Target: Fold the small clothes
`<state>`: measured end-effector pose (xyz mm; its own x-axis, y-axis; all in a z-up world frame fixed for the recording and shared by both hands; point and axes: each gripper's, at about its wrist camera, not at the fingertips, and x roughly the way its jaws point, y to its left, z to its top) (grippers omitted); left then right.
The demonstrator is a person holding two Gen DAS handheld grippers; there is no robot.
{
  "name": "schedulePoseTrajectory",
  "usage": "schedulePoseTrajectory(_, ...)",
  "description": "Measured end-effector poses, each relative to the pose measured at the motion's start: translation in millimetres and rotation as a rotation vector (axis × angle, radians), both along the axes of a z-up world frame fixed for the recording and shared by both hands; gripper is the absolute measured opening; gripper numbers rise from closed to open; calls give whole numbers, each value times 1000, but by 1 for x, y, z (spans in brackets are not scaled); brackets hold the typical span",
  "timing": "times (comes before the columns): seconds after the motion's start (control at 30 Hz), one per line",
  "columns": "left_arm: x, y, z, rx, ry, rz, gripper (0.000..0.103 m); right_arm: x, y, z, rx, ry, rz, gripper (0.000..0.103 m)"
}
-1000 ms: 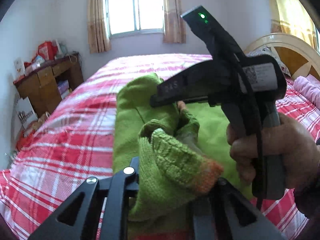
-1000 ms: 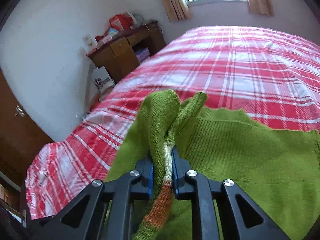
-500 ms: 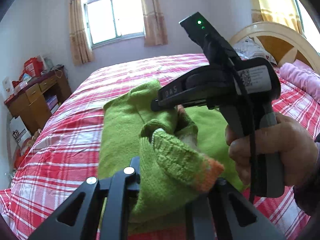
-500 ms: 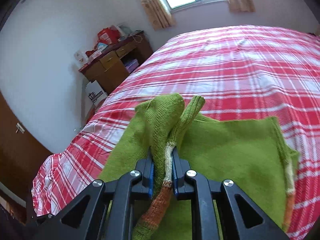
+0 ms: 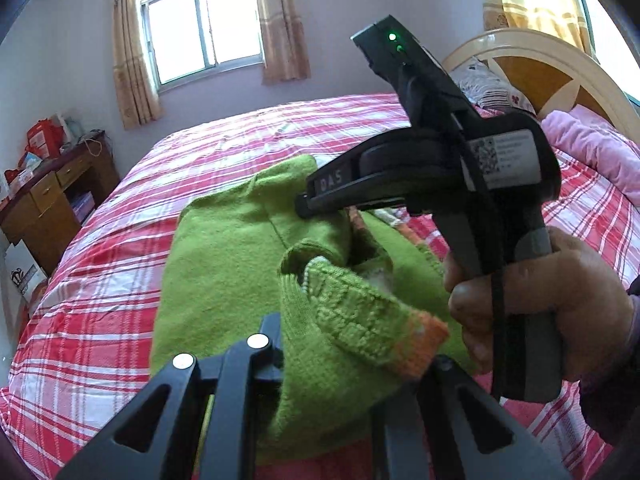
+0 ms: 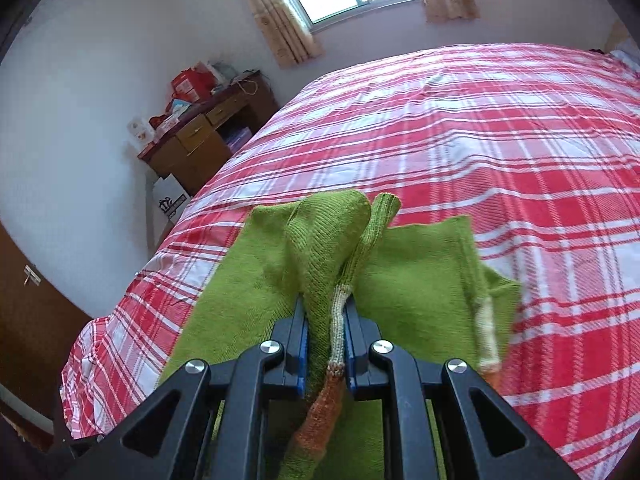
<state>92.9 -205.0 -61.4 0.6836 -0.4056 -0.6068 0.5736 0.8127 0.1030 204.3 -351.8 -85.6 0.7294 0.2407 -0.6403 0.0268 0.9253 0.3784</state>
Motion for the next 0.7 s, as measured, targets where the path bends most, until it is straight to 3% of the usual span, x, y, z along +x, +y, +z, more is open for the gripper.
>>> schedulePoseTrajectory(0.7, -6, -45, -16, 34, 21, -67, 13, -10, -50, -24, -14, 34, -83, 14)
